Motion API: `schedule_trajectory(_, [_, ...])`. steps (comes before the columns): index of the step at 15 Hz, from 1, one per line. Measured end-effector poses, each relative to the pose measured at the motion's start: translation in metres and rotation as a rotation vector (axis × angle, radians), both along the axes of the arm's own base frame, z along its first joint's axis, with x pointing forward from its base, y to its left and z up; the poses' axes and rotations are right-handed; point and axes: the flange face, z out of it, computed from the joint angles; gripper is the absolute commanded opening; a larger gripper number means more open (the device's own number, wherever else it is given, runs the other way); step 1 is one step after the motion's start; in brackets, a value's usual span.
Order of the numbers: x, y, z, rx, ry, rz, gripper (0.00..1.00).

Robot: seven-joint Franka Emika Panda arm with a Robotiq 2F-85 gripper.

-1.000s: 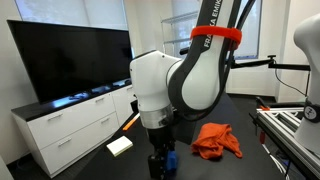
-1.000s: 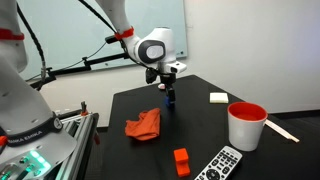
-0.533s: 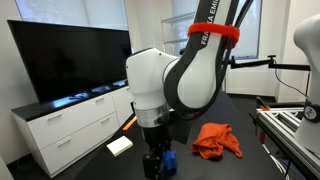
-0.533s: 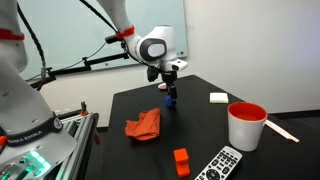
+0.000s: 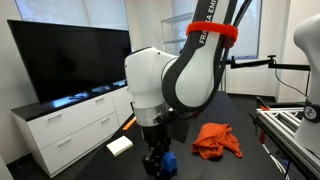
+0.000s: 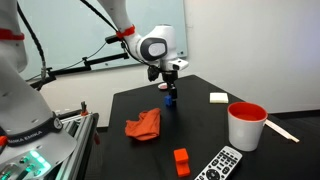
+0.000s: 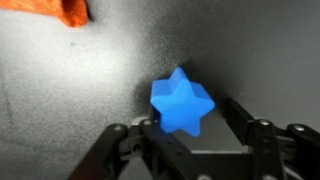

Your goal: Put the blue object into the mug

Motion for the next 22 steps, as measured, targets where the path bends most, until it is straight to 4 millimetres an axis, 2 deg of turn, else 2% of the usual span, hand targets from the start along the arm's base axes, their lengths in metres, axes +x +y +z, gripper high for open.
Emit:
schedule_trajectory(3, [-0.0006,-0.0013,-0.0007,-0.003,0.009,-0.002,1.0])
schedule_trajectory(14, [-0.0082,-0.0074,-0.0046,-0.021,0.073,-0.01,1.0])
schedule_trajectory(22, [-0.0074,-0.006,0.0028,-0.022,0.07,-0.008,1.0])
